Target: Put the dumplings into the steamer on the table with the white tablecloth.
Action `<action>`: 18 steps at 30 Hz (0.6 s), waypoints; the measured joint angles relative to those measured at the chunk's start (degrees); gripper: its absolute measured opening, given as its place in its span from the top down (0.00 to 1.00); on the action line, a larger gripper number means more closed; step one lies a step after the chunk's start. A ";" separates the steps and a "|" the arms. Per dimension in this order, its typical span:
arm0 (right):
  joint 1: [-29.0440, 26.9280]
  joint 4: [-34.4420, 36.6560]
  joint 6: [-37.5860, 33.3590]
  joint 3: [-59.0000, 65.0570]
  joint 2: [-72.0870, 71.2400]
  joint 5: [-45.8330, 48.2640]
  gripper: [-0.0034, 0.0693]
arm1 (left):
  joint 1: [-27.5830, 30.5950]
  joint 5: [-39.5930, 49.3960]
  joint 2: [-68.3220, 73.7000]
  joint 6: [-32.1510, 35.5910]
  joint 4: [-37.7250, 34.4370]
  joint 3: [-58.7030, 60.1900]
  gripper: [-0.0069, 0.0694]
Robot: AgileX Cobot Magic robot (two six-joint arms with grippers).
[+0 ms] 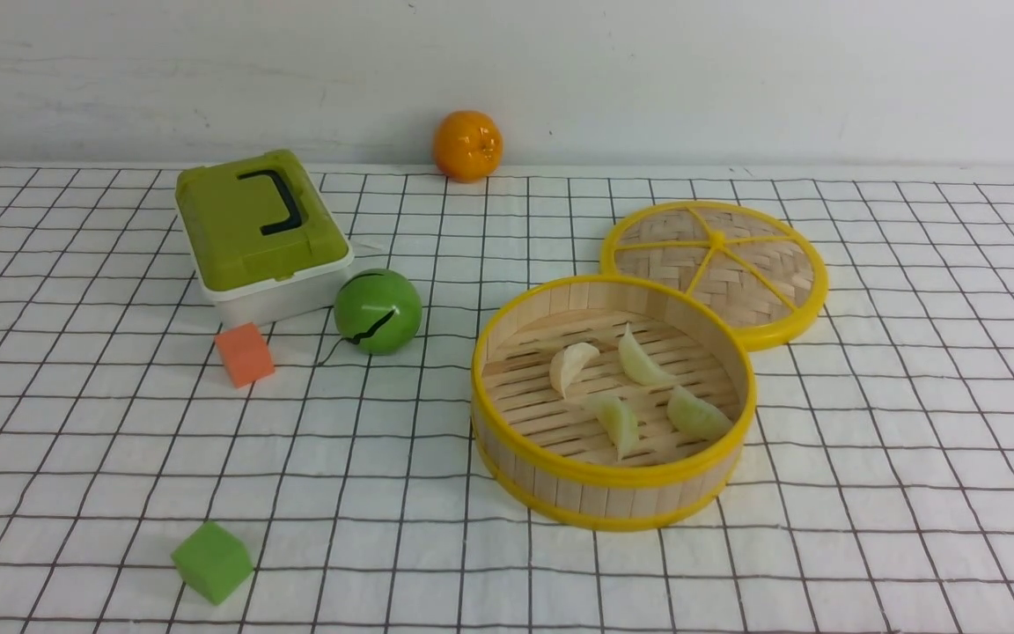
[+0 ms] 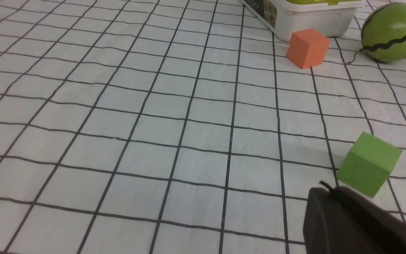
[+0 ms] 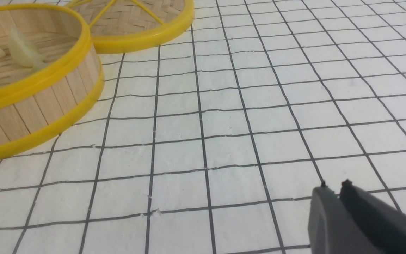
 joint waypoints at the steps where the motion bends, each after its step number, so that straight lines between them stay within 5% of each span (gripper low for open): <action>1: 0.00 0.00 0.00 0.00 0.00 0.00 0.87 | 0.00 0.00 0.00 0.00 0.00 0.00 0.93; 18: 0.00 0.00 0.05 0.00 0.00 0.00 0.84 | 0.00 0.07 0.00 0.05 0.00 0.00 0.93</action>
